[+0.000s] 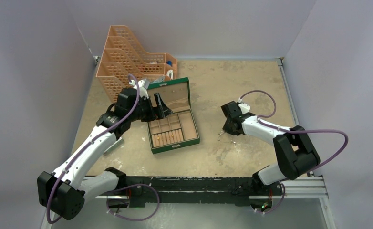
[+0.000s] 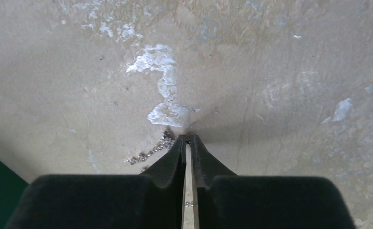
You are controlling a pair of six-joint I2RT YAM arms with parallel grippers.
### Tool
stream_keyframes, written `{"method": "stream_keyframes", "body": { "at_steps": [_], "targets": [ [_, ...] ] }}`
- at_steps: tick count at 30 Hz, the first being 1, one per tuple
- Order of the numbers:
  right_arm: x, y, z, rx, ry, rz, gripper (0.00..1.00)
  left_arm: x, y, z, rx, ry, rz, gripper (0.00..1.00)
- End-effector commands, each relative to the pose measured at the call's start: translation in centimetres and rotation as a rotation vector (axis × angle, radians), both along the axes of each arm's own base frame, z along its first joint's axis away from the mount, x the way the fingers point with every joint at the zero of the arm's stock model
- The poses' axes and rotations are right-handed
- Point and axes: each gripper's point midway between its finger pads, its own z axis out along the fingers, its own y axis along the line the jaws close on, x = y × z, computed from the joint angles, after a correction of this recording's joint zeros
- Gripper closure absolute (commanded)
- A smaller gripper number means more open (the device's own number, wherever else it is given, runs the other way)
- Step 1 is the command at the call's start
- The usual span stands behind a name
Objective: Organize the mixed jewelry
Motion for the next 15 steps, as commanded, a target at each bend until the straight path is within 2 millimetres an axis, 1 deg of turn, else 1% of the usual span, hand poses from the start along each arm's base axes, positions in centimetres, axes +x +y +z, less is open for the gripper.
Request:
{"method": "stream_keyframes", "body": {
  "at_steps": [1,2,10,15],
  "targets": [
    [-1.6,0.8,-1.6,0.046,0.077,0.068,0.97,0.7,0.1,1.8,-0.008,-0.066,0.002,0.17],
    [-1.5,0.8,-1.4,0.046,0.072,0.076,1.0,0.7,0.1,1.8,-0.011,-0.064,0.002,0.17],
    [0.3,0.6,1.7,0.013,-0.012,0.102,1.0,0.7,-0.2,1.6,-0.02,-0.055,-0.008,0.17],
    [2.0,0.5,4.6,-0.015,-0.116,0.14,1.0,0.6,-0.8,1.9,-0.04,-0.074,-0.043,0.17]
  ]
}}
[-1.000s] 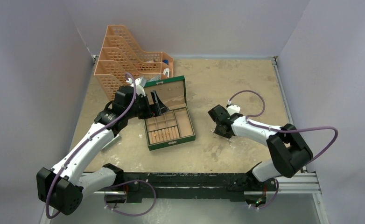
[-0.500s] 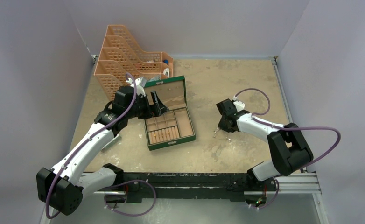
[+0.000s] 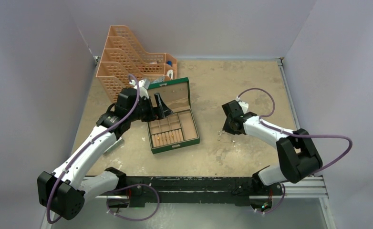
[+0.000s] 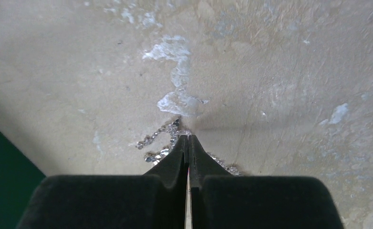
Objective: Organize the mixed jewelry
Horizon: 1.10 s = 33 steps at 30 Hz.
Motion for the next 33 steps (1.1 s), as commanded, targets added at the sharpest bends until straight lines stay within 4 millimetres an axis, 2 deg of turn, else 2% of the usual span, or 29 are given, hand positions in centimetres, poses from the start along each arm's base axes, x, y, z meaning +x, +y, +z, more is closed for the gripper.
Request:
{"method": "stream_keyframes", "body": {
  "at_steps": [1,7,11,15,17,21,29,33],
  "targets": [
    [2.3,0.1,4.3,-0.019,-0.14,0.058,1.0,0.6,-0.9,1.9,-0.045,-0.082,-0.048,0.17],
    [2.3,0.5,6.2,0.018,-0.2,0.095,1.0,0.2,-2.1,2.7,-0.097,-0.117,-0.122,0.19],
    [1.5,0.0,5.2,0.015,-0.158,0.045,0.99,-0.1,-2.3,3.0,-0.117,-0.119,-0.138,0.2],
    [0.1,-0.3,3.0,0.021,-0.08,-0.009,0.62,-0.3,-2.3,2.8,-0.118,-0.108,-0.136,0.2],
    [-0.4,-0.5,2.3,0.017,-0.051,-0.024,0.56,-0.4,-2.1,2.6,-0.112,-0.1,-0.127,0.21],
    [-0.9,-0.6,1.7,0.014,-0.027,-0.035,0.57,-0.3,-2.0,2.0,-0.102,-0.071,-0.117,0.2],
    [-2.0,-1.1,-0.1,-0.028,0.06,-0.041,0.68,-0.5,-2.2,1.1,-0.09,-0.039,-0.136,0.19],
    [-2.4,-1.1,-0.4,-0.036,0.093,-0.039,0.71,-0.8,-2.0,0.8,-0.082,-0.042,-0.144,0.15]
  ]
}}
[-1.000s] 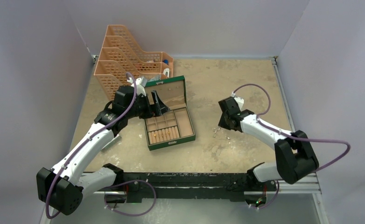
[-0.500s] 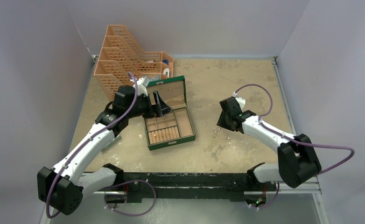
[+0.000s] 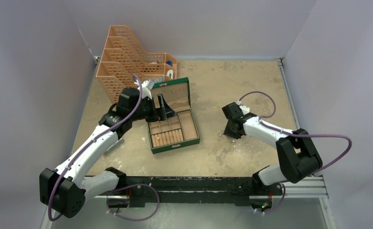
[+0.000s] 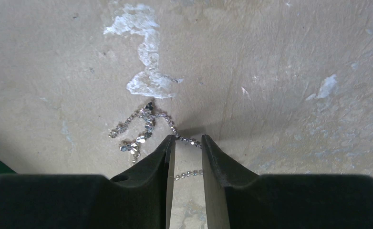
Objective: Organize the mixed jewelry
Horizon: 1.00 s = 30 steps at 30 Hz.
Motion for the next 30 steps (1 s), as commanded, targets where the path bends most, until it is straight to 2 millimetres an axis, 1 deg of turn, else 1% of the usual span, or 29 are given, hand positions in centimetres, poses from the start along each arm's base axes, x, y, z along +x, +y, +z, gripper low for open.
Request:
{"method": "stream_keyframes", "body": {
  "at_steps": [1,5,7,13,14,17,19,23,28,30],
  "targets": [
    [-0.8,-0.4,-0.3,-0.022,0.046,-0.014,0.71,-0.2,-0.1,0.7,-0.014,-0.043,-0.033,0.15],
    [-0.6,-0.4,-0.6,-0.036,0.06,-0.007,0.73,-0.5,-0.4,1.0,-0.035,-0.058,-0.058,0.12],
    [-0.5,-0.4,-0.7,-0.048,0.071,-0.001,0.76,-0.6,-0.5,1.0,-0.039,-0.062,-0.064,0.12],
    [0.7,0.5,-0.4,-0.024,0.039,0.033,0.99,-1.0,-1.0,1.3,-0.061,-0.08,-0.105,0.13],
    [0.7,0.5,-0.5,-0.027,0.041,0.038,1.0,-1.1,-1.0,1.3,-0.062,-0.085,-0.113,0.15],
    [0.9,0.2,-0.6,-0.047,0.042,0.041,1.0,-1.3,-1.4,1.5,-0.072,-0.113,-0.159,0.19],
    [1.4,0.1,-0.2,-0.058,0.021,0.037,1.0,-1.6,-1.8,1.8,-0.084,-0.129,-0.193,0.2],
    [2.7,-0.1,1.8,-0.071,-0.047,0.025,1.0,-1.7,-2.1,2.2,-0.1,-0.142,-0.217,0.21],
    [3.1,-0.4,3.7,-0.074,-0.1,0.021,1.0,-0.9,-2.1,1.7,-0.089,-0.137,-0.176,0.22],
    [3.1,-0.6,4.3,-0.076,-0.118,0.018,1.0,-0.9,-2.4,1.8,-0.085,-0.145,-0.181,0.22]
  ]
}}
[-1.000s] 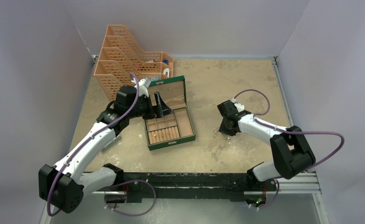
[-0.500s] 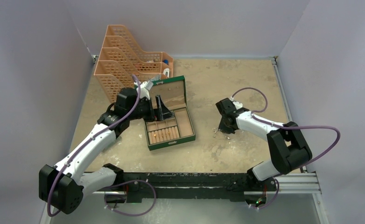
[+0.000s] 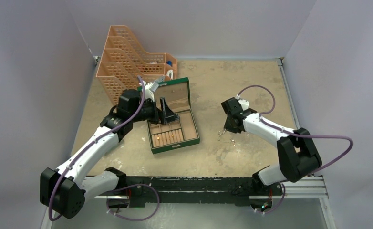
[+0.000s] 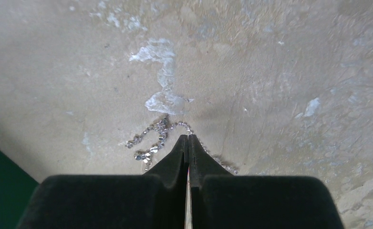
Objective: Organize the mixed jewelry
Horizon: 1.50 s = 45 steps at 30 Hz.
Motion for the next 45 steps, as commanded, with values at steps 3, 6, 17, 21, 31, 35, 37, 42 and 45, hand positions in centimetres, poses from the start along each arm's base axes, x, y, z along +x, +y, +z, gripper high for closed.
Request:
{"method": "stream_keyframes", "body": {
  "at_steps": [3,6,17,21,31,35,37,42,45],
  "targets": [
    [1.6,-0.6,3.9,-0.019,-0.124,-0.016,1.0,0.8,-1.2,1.6,-0.02,-0.109,-0.013,0.22],
    [1.5,-0.6,4.2,-0.006,-0.142,-0.016,1.0,0.7,-2.0,2.1,-0.021,-0.136,-0.026,0.22],
    [-1.8,0.2,1.0,0.082,0.004,-0.096,0.48,0.5,-4.0,1.9,0.014,-0.155,-0.035,0.22],
    [-1.3,-0.8,1.5,0.043,-0.029,-0.174,0.51,0.5,-3.9,1.6,0.027,-0.159,-0.034,0.22],
    [-2.3,-1.9,0.4,0.007,-0.006,-0.234,0.54,0.8,-2.7,0.8,0.085,-0.164,0.012,0.23],
    [-2.7,-1.3,-0.3,0.024,0.017,-0.203,0.56,0.7,-2.6,0.6,0.087,-0.163,0.017,0.23],
    [-3.0,-1.0,-0.6,0.033,0.024,-0.195,0.57,0.7,-2.6,0.4,0.09,-0.158,0.018,0.23],
    [-3.9,-0.7,-1.6,0.031,0.052,-0.197,0.59,0.7,-2.6,0.5,0.088,-0.157,0.019,0.23],
    [-4.2,-0.4,-2.0,0.034,0.066,-0.188,0.67,0.7,-2.6,0.5,0.09,-0.155,0.022,0.23]
  ]
}}
